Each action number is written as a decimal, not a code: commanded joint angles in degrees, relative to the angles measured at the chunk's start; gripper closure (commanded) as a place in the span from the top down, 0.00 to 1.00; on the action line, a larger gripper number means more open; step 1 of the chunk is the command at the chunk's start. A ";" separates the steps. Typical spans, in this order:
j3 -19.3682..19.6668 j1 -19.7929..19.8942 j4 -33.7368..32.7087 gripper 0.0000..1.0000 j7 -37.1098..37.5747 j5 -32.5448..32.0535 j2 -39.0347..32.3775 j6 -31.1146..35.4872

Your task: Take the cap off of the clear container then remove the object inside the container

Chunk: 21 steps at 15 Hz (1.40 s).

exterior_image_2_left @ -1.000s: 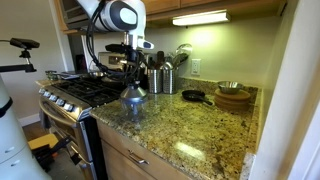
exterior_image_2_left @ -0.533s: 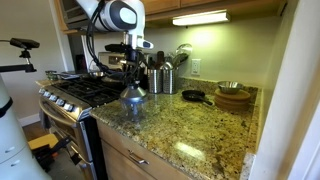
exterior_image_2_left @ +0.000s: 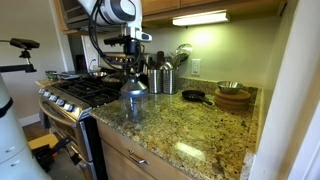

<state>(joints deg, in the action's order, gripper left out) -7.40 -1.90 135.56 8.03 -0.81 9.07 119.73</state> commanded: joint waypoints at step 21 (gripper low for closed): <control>-5.61 -8.76 -14.68 0.35 4.29 -2.39 -14.73 2.06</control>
<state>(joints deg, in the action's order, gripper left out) -13.46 -9.46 123.88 10.24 -2.15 -1.18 120.72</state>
